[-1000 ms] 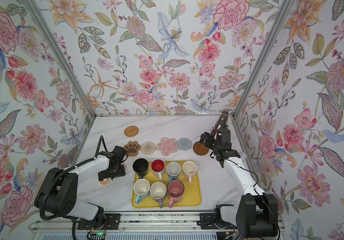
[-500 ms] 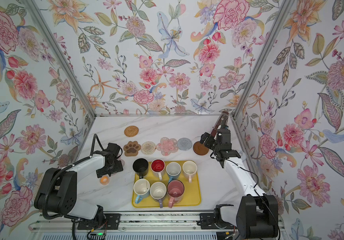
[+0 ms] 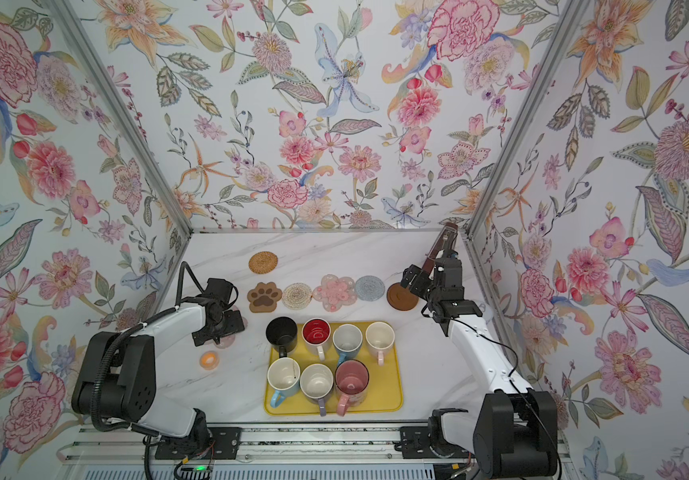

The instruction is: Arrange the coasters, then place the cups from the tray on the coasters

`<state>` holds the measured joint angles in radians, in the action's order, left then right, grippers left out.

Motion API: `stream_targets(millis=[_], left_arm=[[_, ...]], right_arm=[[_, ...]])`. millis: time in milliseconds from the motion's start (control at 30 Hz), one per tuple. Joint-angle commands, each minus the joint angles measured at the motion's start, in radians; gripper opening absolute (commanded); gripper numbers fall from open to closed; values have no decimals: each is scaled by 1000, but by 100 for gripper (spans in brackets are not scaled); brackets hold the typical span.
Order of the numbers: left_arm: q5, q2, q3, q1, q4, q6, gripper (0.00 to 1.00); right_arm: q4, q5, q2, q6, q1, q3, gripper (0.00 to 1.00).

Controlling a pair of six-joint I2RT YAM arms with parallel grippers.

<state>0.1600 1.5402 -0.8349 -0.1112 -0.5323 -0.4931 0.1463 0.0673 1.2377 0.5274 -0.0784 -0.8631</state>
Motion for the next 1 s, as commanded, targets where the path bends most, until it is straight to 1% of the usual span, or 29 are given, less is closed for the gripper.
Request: stream_targets(millis=[0,233,400,567,600,733,967], left_arm=[[-29,14,-17,22,22,20,97],[-49,9,-5,43,33,31,96],[-89,10,32,77,57,23,96],[-99,15,34,90,76,10,96],[-103,50,34,92,82,6,96],[-100,80,32,97,101,-1,95],[-96,102,18,119,118,0,95]], right_arm=[[12,-16,-9,-14,-2,-11,99],[-1,-6,7,-9,-3,-14,99],[-11,-6,8,-5,-3,-6,99],[-14,-2,11,-5,-2,-3,99],[-14,-3,12,-7,-3,-2,99],[-18,-3,10,-7,0,2,99],[-22,-1,13,-4,0,3,99]])
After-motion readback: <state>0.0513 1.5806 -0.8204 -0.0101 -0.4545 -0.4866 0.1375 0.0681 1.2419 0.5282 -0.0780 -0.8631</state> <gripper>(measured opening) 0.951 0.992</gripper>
